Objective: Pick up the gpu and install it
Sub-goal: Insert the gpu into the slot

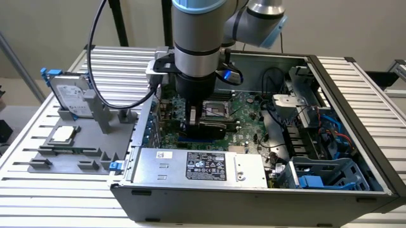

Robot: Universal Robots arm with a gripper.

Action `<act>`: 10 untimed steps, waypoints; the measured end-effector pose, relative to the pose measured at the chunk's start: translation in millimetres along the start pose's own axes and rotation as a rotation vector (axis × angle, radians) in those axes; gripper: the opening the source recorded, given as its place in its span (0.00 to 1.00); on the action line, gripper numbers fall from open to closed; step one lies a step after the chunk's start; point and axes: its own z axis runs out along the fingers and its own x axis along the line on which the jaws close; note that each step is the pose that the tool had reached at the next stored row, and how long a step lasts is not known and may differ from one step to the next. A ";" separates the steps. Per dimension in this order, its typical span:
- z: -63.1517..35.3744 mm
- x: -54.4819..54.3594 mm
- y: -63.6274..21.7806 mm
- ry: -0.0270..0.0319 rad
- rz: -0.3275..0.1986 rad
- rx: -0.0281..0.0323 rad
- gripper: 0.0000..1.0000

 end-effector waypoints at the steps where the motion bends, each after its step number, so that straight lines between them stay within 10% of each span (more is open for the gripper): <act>1: 0.0 -0.1 0.0 0.0002 -0.001 0.0000 0.00; 10: 0.6 -1.2 0.3 0.0153 -0.006 0.0006 0.00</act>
